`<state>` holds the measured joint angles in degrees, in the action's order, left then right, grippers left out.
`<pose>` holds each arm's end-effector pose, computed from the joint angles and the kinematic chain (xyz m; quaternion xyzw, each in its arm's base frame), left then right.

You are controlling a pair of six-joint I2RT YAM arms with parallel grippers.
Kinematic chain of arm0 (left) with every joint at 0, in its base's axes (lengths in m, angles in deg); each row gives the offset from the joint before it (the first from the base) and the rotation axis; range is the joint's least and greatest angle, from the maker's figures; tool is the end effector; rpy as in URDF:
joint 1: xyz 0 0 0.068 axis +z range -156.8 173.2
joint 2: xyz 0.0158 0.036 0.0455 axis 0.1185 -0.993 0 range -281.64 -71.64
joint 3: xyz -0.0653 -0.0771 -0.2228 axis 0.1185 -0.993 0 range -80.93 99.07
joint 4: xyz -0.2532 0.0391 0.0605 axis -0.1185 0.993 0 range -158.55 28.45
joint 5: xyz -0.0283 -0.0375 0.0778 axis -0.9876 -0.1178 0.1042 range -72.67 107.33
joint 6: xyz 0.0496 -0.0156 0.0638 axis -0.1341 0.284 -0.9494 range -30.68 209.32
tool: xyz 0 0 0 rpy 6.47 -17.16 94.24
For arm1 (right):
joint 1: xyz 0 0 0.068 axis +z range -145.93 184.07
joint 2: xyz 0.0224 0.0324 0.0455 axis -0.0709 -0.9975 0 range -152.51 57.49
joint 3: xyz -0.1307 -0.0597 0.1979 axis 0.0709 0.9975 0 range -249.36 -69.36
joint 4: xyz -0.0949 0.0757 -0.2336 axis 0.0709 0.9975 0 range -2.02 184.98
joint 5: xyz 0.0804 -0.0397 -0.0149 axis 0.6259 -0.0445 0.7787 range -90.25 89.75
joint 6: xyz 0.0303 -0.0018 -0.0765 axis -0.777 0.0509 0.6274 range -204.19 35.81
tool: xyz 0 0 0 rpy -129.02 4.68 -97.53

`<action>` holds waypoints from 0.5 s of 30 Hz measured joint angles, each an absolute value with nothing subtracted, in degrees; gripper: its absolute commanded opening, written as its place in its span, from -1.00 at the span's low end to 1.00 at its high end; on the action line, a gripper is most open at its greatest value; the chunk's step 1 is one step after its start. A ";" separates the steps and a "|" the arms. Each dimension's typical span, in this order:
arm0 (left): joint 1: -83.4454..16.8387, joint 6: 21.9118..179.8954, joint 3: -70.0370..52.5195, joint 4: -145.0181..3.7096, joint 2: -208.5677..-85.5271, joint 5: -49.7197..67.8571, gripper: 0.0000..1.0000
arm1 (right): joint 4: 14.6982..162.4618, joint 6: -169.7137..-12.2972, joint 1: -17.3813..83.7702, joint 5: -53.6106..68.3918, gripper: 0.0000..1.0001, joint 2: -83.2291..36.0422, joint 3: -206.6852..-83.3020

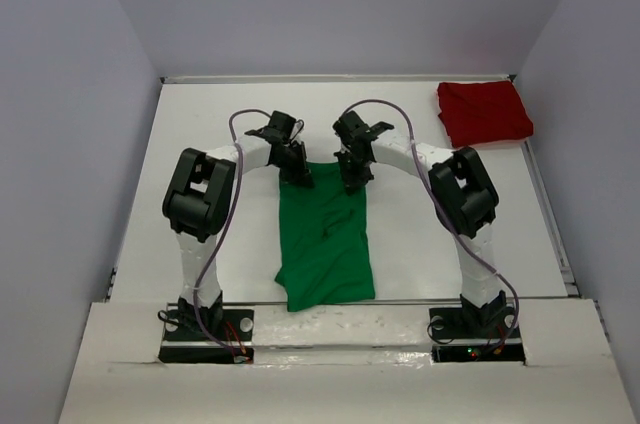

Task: Fold and stack the t-shirts
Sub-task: Fold the tshirt

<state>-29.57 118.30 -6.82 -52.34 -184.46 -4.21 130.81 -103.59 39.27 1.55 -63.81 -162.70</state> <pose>0.3790 -0.1876 0.1072 0.0055 0.9384 -0.2895 0.1886 0.3550 0.2533 0.1138 -0.1381 0.9761 0.0904 0.1412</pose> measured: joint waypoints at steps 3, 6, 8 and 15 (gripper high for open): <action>-29.15 118.25 -3.37 -50.99 -187.67 -6.64 -1.00 | 131.10 -103.37 38.09 2.58 -1.00 -65.60 -164.82; -28.80 117.90 1.20 -49.11 -190.66 -7.62 -1.00 | 131.16 -103.00 37.24 3.21 -1.00 -67.50 -167.81; -28.65 117.49 4.70 -47.58 -192.81 -7.69 -1.00 | 131.32 -102.58 36.56 3.59 -1.00 -69.23 -170.37; -27.73 114.91 20.87 -40.87 -201.85 -7.05 -1.00 | 134.57 -99.90 34.37 4.28 -1.00 -76.14 -182.26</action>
<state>-27.73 114.91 20.87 -40.87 -201.85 -7.05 134.57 -99.90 34.37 4.28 -76.14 -182.26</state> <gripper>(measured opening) 0.011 0.009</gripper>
